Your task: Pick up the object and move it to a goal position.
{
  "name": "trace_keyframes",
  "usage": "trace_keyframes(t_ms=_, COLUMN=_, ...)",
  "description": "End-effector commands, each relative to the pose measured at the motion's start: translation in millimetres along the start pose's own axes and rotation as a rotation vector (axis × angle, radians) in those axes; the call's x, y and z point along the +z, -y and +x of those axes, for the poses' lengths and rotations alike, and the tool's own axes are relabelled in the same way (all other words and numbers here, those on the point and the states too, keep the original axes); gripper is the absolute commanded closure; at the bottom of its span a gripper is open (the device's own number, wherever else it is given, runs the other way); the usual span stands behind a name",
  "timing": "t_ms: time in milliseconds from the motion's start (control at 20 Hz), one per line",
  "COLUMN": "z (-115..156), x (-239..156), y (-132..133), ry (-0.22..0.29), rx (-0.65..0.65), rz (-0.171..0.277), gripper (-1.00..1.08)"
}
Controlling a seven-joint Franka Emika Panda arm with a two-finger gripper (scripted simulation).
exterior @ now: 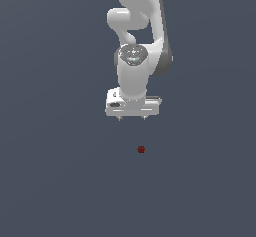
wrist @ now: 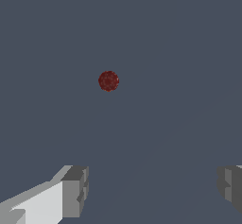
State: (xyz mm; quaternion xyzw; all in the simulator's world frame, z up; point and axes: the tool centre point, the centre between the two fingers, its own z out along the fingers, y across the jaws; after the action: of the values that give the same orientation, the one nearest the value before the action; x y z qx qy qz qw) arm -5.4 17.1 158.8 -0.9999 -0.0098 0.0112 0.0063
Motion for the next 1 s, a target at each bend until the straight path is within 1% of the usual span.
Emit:
trace_keyframes(t_ms=0, z=0.0, x=0.0, y=0.0, ry=0.0, rx=0.0, rz=0.0, gripper=-0.92)
trace_keyframes(t_ms=150, z=1.8, x=-0.5, y=1.3, ry=-0.004, rx=-0.007, rz=-0.005, gripper=-0.92)
trace_keyframes(t_ms=450, z=9.3, x=-4.2, y=7.3, ry=-0.023, rx=-0.037, rz=-0.028, gripper=-0.92)
trace_keyframes(t_ms=700, z=9.8, x=-3.6, y=7.4, ry=-0.022, rx=-0.04, rz=-0.027, gripper=-0.92)
trace_keyframes(t_ms=950, z=16.8, x=2.8, y=10.1, ry=-0.022, rx=-0.084, rz=-0.029, gripper=-0.92)
